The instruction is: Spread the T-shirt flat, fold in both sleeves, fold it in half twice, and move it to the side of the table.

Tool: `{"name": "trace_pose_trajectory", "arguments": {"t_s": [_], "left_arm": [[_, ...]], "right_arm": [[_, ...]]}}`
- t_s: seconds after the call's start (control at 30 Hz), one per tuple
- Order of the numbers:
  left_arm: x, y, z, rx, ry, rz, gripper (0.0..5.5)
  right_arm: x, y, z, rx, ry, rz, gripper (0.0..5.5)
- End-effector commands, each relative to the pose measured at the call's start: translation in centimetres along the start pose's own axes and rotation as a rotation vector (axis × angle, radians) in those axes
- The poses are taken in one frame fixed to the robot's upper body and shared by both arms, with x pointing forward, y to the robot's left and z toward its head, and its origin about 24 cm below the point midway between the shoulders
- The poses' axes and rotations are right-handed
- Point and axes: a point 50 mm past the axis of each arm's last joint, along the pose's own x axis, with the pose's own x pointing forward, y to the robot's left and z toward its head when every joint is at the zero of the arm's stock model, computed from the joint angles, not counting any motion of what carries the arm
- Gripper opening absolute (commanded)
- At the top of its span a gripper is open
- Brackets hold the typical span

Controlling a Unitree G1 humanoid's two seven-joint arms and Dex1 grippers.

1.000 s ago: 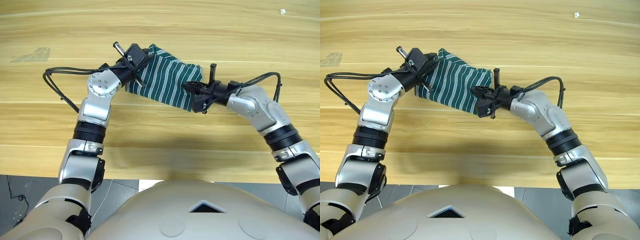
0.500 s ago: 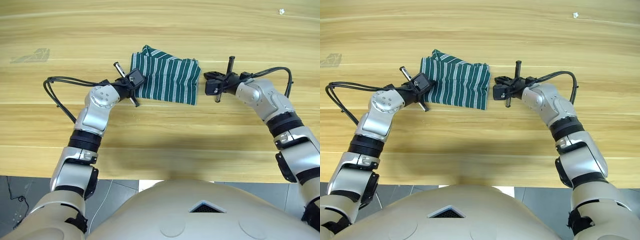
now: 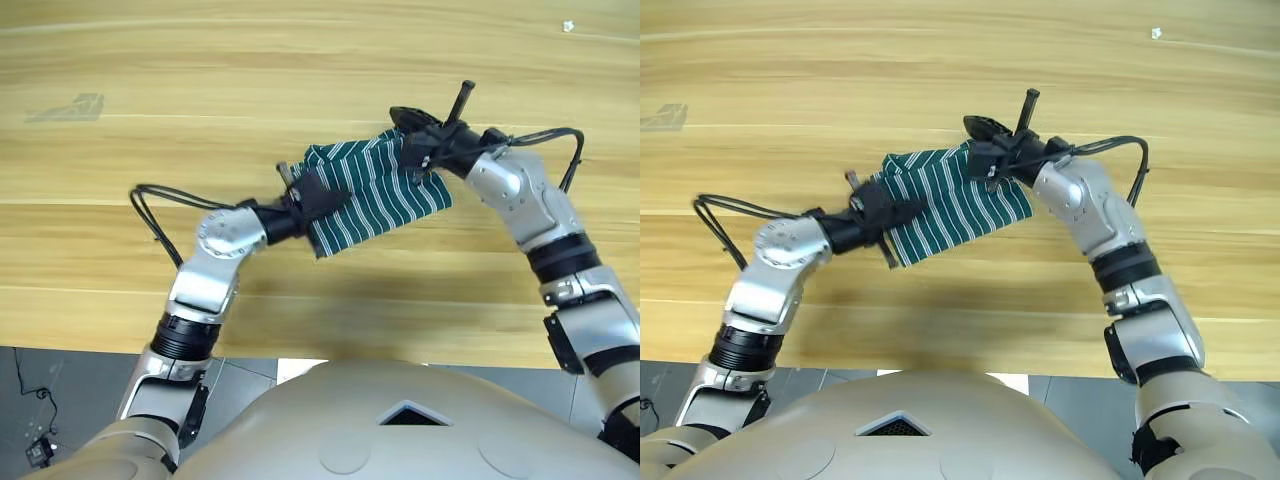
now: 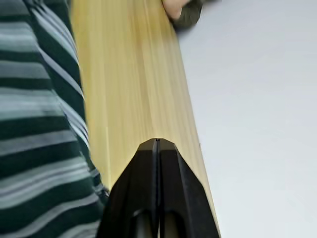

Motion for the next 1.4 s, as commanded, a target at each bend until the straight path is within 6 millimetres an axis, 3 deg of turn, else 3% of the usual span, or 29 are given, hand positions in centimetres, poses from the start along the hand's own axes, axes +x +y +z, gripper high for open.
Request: {"name": "trace_pose_trajectory", "arguments": {"t_s": [0.03,0.17,0.33,0.5,0.6,0.83,0.93,1.2,1.27,1.4], "left_arm": [[-0.4,3.0,3.5,0.051,-0.077,0.133,0.05],[1.0,5.1,2.3,0.052,0.042,0.229,0.05],[2.7,6.6,-3.3,0.054,0.319,0.244,0.05],[3.1,5.9,-7.9,0.050,0.506,0.179,0.05],[3.0,4.9,-9.0,0.035,0.535,0.128,0.05],[3.2,-0.5,-7.9,-0.080,0.425,-0.070,0.05],[3.3,-2.5,-7.2,-0.097,0.393,-0.121,0.05],[3.6,-5.3,-5.9,-0.118,0.347,-0.179,0.05],[3.3,-5.1,-5.7,-0.106,0.342,-0.156,0.05],[0.3,-0.2,-3.8,-0.075,0.295,0.056,0.05]], "right_arm": [[-0.8,1.2,2.1,0.012,-0.032,0.040,0.00],[-1.9,3.3,3.3,0.031,0.002,0.127,0.00],[-1.8,4.4,2.3,0.048,0.147,0.101,0.00],[-1.2,3.6,0.3,0.091,0.283,0.033,0.00],[-0.9,3.9,-0.3,0.111,0.313,0.045,0.00],[1.1,5.7,-0.5,0.128,0.318,0.183,0.00],[2.0,5.4,-0.2,0.124,0.303,0.190,0.00],[2.5,4.7,-1.1,-0.006,0.307,0.320,0.00],[2.3,5.1,-1.1,-0.081,0.276,0.392,0.00],[0.3,6.5,-2.0,-0.299,0.222,0.521,0.00]]}}
